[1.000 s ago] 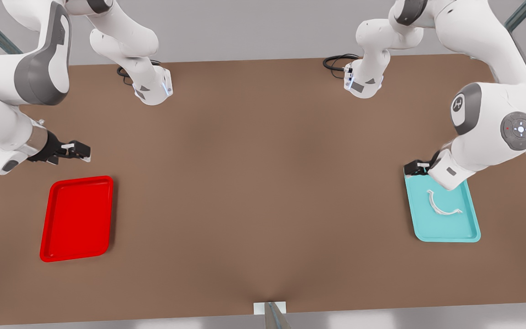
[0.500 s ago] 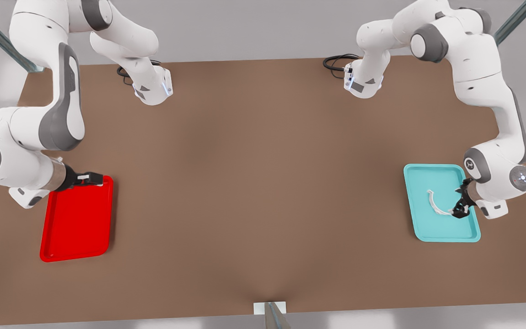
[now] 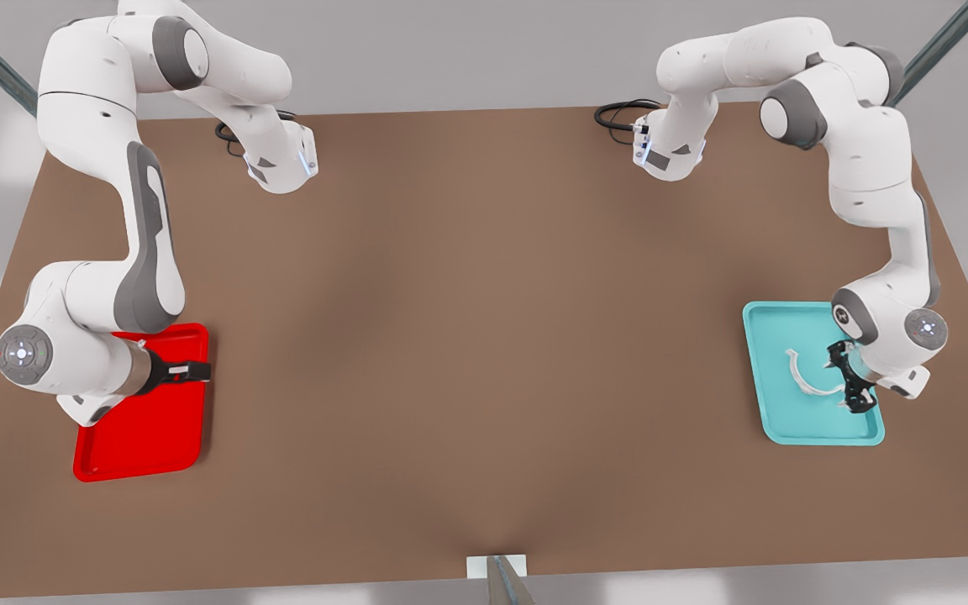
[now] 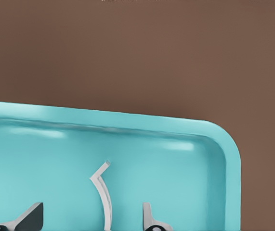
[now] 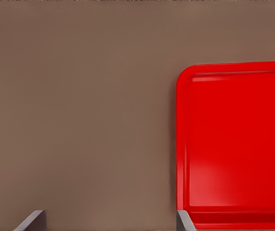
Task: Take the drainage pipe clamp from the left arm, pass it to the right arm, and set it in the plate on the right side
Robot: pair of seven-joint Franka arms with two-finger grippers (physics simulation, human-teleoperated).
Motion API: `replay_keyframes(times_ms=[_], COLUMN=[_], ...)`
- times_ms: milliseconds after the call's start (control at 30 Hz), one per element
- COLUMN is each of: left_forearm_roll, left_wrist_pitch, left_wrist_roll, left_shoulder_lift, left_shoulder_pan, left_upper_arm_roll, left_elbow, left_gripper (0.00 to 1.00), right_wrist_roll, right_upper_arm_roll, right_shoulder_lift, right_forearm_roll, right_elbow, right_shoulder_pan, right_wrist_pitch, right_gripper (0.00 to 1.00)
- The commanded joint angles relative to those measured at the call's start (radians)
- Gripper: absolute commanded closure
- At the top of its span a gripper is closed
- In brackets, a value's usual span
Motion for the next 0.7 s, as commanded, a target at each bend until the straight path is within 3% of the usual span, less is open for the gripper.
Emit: replay_keyframes(times_ms=[0, 200, 367, 433, 500, 567, 667], left_forearm_roll=[0.001, 0.001, 0.002, 0.002, 0.002, 0.005, 0.008], left_wrist_pitch=[0.055, 0.056, 0.056, 0.056, 0.056, 0.056, 0.055], left_wrist_roll=[-0.358, -0.357, -0.355, -0.355, -0.354, -0.351, -0.293], left_shoulder_lift=[0.005, 0.028, 0.028, 0.028, 0.028, 0.028, 0.028], left_shoulder_pan=[0.001, 0.006, 0.013, 0.013, 0.013, 0.013, 0.013], left_upper_arm_roll=[-0.001, -0.005, -0.005, -0.005, -0.005, -0.016, -0.019], left_elbow=[0.000, 0.005, 0.006, 0.006, 0.006, 0.006, 0.006], left_gripper=[0.00, 0.05, 0.33, 0.39, 0.64, 0.76, 0.79], right_wrist_roll=[-0.010, -0.019, -0.035, -0.048, -0.048, -0.048, -0.047], right_upper_arm_roll=[0.000, -0.001, -0.001, -0.001, -0.001, -0.001, -0.001], right_shoulder_lift=[-0.001, 0.000, 0.002, 0.002, 0.002, 0.002, 0.002], right_forearm_roll=[0.000, 0.000, 0.002, 0.004, 0.004, 0.004, 0.004], right_elbow=[0.000, 0.000, 0.000, 0.000, 0.002, 0.002, 0.002], right_shoulder_pan=[0.001, -0.001, -0.002, -0.004, -0.004, -0.002, -0.002], right_wrist_pitch=[0.014, 0.013, 0.013, 0.014, 0.014, 0.014, 0.014], right_gripper=[0.00, 0.00, 0.00, 0.00, 0.00, 0.00, 0.00])
